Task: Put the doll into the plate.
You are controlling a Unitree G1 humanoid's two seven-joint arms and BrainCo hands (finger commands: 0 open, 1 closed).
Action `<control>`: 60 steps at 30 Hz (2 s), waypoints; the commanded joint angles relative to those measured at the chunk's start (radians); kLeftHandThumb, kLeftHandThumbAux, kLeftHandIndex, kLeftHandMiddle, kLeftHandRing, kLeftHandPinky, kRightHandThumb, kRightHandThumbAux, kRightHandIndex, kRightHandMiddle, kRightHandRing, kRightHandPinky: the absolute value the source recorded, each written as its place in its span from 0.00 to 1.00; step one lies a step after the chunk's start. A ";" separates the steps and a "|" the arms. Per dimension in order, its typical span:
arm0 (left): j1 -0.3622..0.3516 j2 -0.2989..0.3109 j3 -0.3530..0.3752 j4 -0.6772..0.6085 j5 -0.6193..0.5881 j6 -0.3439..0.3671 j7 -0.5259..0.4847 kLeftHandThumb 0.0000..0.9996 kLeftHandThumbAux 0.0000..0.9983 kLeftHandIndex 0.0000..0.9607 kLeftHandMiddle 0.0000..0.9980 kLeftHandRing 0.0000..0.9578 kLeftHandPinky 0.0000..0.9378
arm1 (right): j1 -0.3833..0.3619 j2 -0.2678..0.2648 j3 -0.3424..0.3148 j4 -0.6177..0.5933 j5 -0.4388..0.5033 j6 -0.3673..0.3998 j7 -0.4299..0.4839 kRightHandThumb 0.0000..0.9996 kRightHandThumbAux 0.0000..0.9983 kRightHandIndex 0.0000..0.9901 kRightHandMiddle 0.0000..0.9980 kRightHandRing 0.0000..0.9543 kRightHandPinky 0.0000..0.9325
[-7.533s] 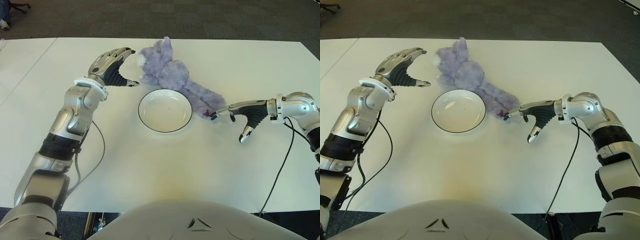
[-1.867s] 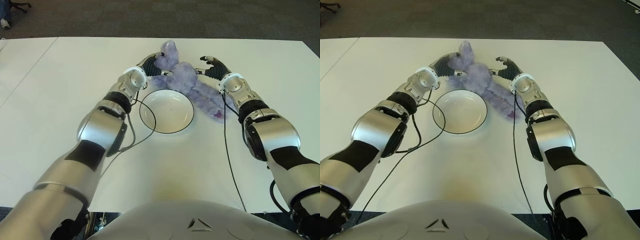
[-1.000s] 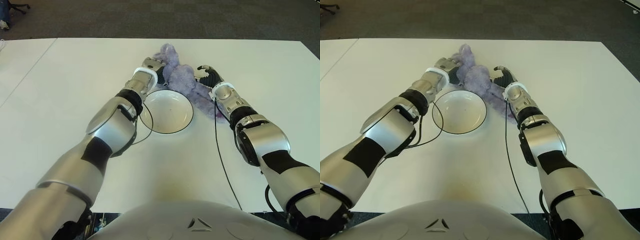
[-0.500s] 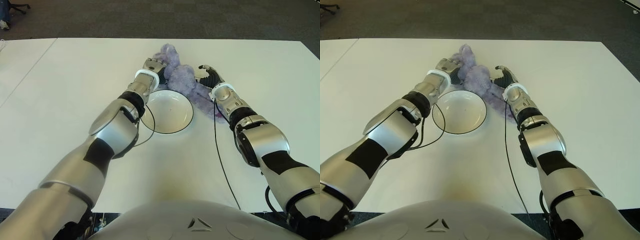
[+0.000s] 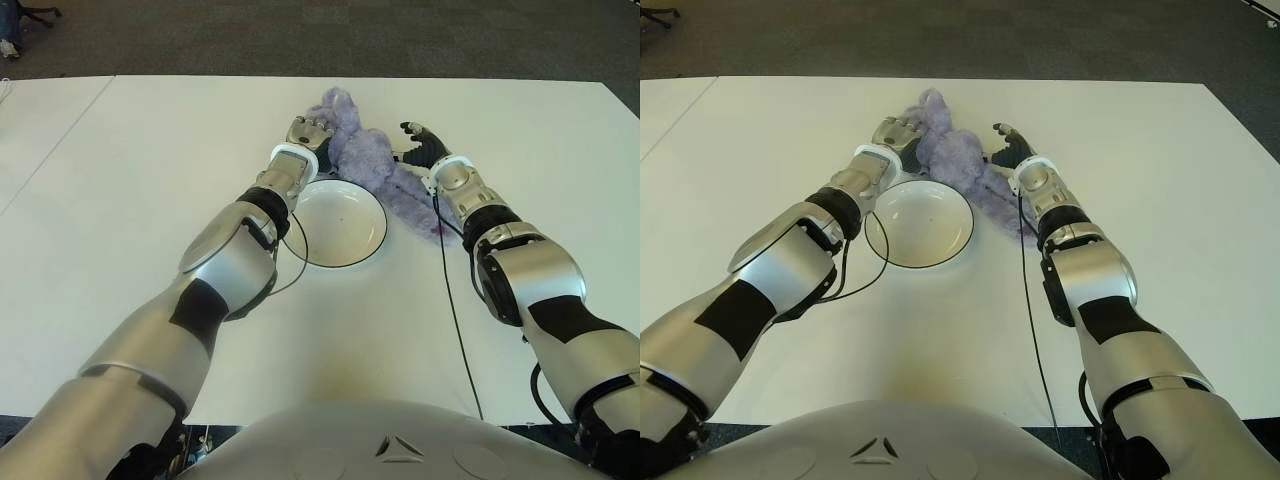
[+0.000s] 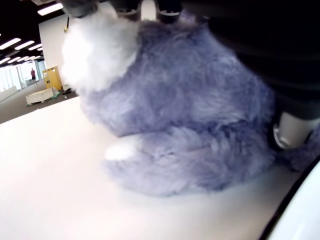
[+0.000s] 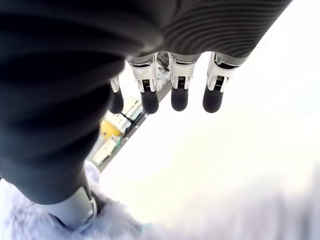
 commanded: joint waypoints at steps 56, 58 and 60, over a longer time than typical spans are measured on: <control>0.087 -0.037 0.016 0.038 -0.004 -0.032 -0.030 0.15 0.50 0.00 0.00 0.00 0.00 | 0.264 -0.009 0.272 -0.239 -0.156 -0.196 0.192 0.14 0.48 0.00 0.00 0.00 0.00; 0.086 -0.037 0.016 0.038 -0.003 -0.033 -0.028 0.15 0.49 0.00 0.00 0.00 0.00 | 0.256 0.002 0.273 -0.218 -0.153 -0.193 0.191 0.14 0.48 0.00 0.00 0.00 0.00; 0.086 -0.037 0.016 0.038 -0.003 -0.034 -0.026 0.15 0.49 0.00 0.00 0.00 0.00 | 0.250 0.013 0.276 -0.201 -0.151 -0.189 0.188 0.15 0.49 0.00 0.00 0.00 0.00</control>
